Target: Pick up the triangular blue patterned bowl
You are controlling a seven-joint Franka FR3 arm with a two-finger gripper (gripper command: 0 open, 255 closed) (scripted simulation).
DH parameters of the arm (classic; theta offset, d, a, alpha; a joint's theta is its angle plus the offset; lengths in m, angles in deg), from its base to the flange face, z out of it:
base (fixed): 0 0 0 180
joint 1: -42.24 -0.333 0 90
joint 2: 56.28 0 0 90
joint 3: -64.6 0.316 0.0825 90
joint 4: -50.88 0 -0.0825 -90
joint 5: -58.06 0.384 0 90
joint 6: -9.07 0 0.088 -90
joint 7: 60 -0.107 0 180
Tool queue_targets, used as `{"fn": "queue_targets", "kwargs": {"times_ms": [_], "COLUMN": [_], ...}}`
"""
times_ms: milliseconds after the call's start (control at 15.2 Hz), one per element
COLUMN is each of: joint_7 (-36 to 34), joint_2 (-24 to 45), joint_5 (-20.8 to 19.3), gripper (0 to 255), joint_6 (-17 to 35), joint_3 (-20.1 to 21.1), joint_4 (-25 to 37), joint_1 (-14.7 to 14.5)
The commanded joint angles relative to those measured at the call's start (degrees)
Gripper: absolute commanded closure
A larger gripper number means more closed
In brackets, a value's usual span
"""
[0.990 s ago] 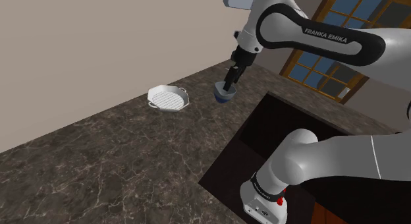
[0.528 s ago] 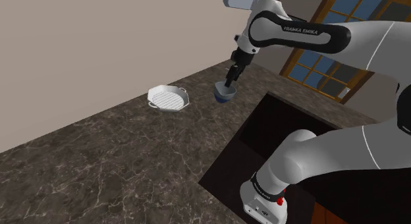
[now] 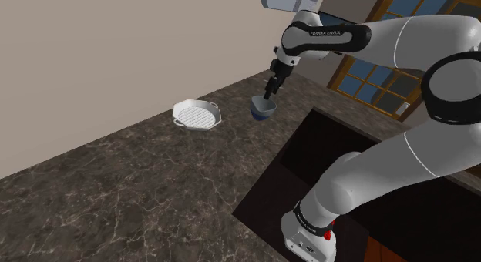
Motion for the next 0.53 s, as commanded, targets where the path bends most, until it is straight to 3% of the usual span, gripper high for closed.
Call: {"fn": "queue_targets", "kwargs": {"times_ms": [0,462], "joint_7": [2.89,12.81], "joint_2": [4.01,19.03], "joint_5": [0.77,6.74], "gripper": [0,0], "joint_6": [1.01,3.10], "joint_3": [-2.22,-8.14], "joint_4": [2.67,13.26], "joint_1": [0.37,2.00]}}
